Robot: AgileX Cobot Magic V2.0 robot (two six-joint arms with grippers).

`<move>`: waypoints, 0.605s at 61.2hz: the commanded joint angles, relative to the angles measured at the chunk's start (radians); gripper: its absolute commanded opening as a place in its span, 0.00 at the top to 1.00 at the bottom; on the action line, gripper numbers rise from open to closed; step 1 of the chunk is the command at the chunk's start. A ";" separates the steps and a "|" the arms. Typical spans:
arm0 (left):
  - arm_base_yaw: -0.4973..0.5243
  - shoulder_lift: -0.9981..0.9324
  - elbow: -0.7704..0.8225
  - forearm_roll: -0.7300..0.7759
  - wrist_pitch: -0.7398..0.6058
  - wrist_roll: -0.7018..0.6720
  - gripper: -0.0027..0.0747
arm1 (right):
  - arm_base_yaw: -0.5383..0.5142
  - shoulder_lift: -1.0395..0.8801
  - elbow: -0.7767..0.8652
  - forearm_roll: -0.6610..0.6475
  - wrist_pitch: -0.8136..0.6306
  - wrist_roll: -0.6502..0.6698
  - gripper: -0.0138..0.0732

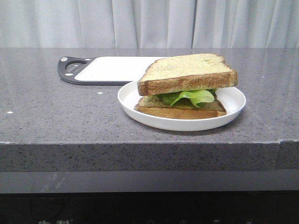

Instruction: Left arm grabs bread, right arm adds lettuce

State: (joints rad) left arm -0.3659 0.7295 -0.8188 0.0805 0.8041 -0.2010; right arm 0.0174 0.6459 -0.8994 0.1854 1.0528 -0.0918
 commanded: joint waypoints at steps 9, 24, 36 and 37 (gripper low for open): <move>0.000 0.000 -0.025 -0.004 -0.086 -0.010 0.99 | -0.007 -0.001 -0.023 -0.004 -0.047 0.001 0.92; 0.000 0.000 -0.025 -0.004 -0.088 -0.010 0.99 | -0.007 -0.001 -0.023 0.002 -0.001 0.001 0.92; 0.000 0.000 -0.025 -0.004 -0.093 -0.010 0.99 | -0.007 -0.001 -0.023 0.002 -0.001 0.001 0.92; 0.000 0.000 -0.021 -0.004 -0.092 -0.010 0.99 | -0.007 -0.001 -0.023 0.002 -0.001 0.001 0.92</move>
State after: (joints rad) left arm -0.3659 0.7295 -0.8188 0.0785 0.7890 -0.2010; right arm 0.0174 0.6459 -0.8976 0.1842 1.0960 -0.0905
